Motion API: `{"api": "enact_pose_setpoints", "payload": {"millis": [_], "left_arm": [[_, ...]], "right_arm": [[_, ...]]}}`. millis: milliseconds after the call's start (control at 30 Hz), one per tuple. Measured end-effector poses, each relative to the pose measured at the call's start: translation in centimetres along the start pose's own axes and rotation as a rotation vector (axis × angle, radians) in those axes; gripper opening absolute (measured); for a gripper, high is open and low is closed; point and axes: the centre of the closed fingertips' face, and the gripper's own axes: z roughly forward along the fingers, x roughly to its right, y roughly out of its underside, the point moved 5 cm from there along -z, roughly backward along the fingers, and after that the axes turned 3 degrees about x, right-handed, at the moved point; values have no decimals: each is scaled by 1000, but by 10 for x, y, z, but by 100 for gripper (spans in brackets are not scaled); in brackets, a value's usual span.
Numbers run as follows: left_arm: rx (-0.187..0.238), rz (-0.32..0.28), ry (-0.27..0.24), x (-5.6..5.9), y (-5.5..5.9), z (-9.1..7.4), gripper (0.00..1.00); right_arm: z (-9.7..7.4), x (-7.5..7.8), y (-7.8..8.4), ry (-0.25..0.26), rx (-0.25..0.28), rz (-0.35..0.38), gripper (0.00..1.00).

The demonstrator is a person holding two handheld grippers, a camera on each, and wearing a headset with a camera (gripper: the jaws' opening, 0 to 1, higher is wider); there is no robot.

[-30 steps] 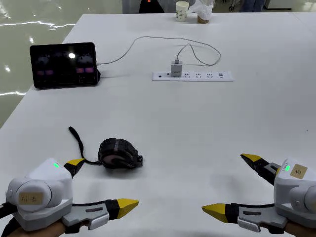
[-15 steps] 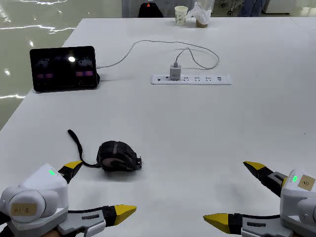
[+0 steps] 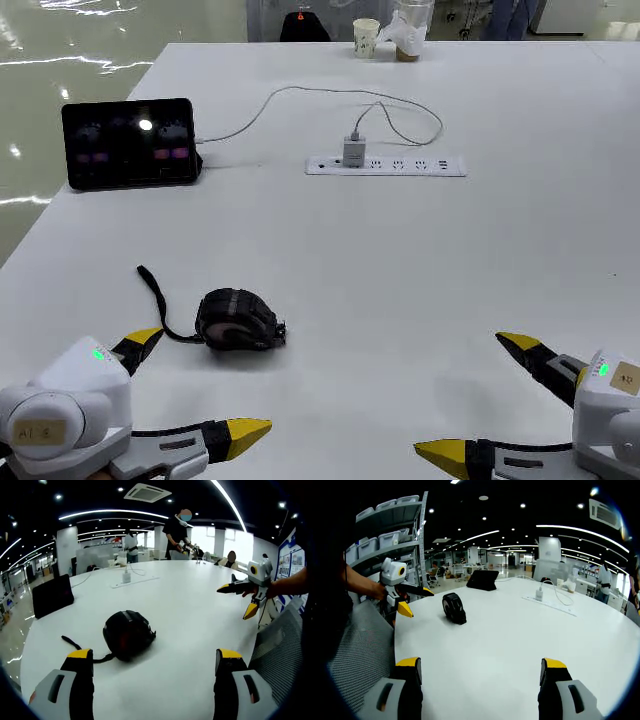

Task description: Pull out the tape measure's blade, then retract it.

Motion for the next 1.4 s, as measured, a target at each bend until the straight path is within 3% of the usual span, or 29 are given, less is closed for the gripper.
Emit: {"api": "enact_pose_setpoints", "payload": {"millis": [1400], "left_arm": [[-9, -6, 9, -2, -3, -2, 99]], "right_arm": [[-1, 0, 1, 2, -1, 9, 99]]}}
